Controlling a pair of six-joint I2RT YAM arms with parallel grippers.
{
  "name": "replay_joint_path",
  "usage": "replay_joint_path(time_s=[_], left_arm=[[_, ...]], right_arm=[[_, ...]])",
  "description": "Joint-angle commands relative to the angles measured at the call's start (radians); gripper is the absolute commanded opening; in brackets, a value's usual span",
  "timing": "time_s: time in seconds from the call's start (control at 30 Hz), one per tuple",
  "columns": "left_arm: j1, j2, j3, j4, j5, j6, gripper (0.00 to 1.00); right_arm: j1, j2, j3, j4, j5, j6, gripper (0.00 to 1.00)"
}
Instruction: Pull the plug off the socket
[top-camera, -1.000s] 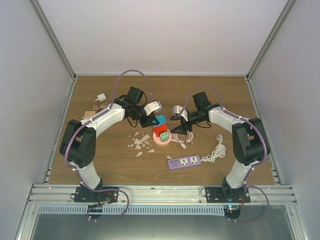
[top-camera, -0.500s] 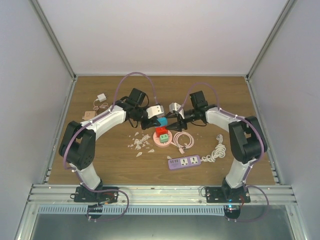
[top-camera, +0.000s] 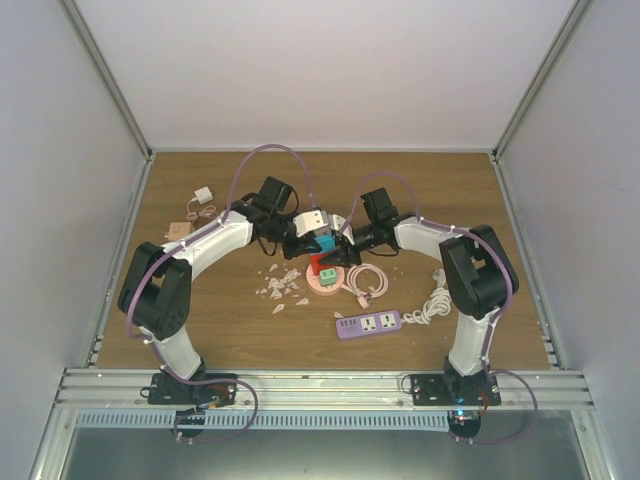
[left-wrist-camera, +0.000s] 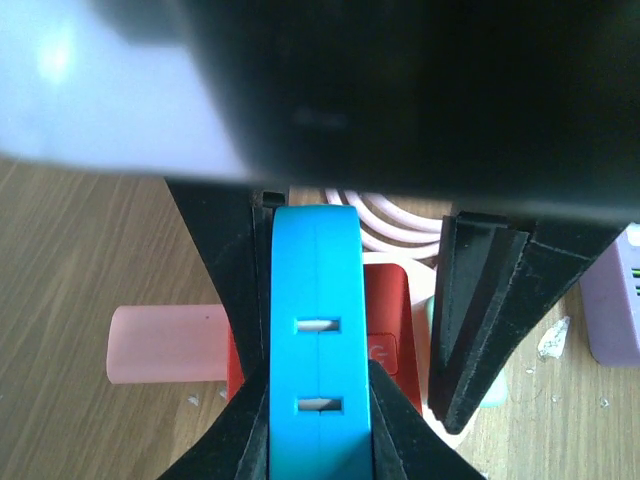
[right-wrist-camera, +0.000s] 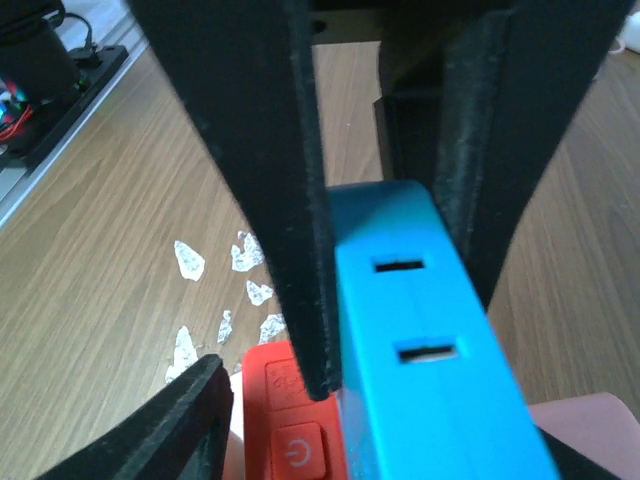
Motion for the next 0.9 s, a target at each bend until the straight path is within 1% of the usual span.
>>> replay_joint_path(time_s=[0.0, 0.13, 0.27, 0.87], left_arm=[[-0.014, -0.052, 0.011, 0.104, 0.077, -0.02, 0.1], [-0.013, -0.061, 0.025, 0.112, 0.094, -0.023, 0.09], [-0.013, -0.072, 0.033, 0.11, 0.117, -0.023, 0.09], [0.032, -0.114, 0.042, 0.15, 0.262, -0.089, 0.03]], right_arm=[[0.012, 0.032, 0.01, -0.002, 0.016, -0.013, 0.5], [0.012, 0.039, -0.001, 0.016, 0.048, -0.011, 0.41], [0.012, 0.04, -0.015, 0.025, 0.068, -0.02, 0.36], [0.007, 0.048, -0.041, 0.03, 0.091, -0.045, 0.36]])
